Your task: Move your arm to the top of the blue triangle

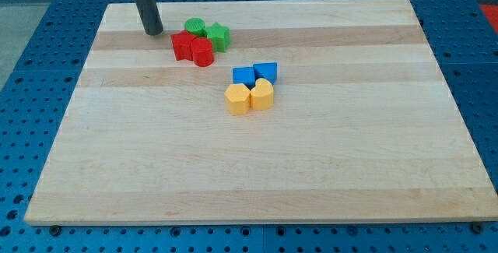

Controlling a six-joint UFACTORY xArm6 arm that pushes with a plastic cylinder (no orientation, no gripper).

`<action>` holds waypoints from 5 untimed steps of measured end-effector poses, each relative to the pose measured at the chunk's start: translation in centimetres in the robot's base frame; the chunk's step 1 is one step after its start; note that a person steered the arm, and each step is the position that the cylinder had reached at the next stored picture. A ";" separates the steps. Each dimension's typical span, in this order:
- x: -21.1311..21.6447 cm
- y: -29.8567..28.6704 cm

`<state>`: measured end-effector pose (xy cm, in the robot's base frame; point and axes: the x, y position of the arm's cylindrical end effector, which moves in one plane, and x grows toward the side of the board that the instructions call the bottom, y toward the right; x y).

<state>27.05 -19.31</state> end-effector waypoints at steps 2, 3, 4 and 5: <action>-0.4 0.0; -1.4 0.0; -3.8 0.0; -5.4 4.5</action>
<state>21.62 -14.77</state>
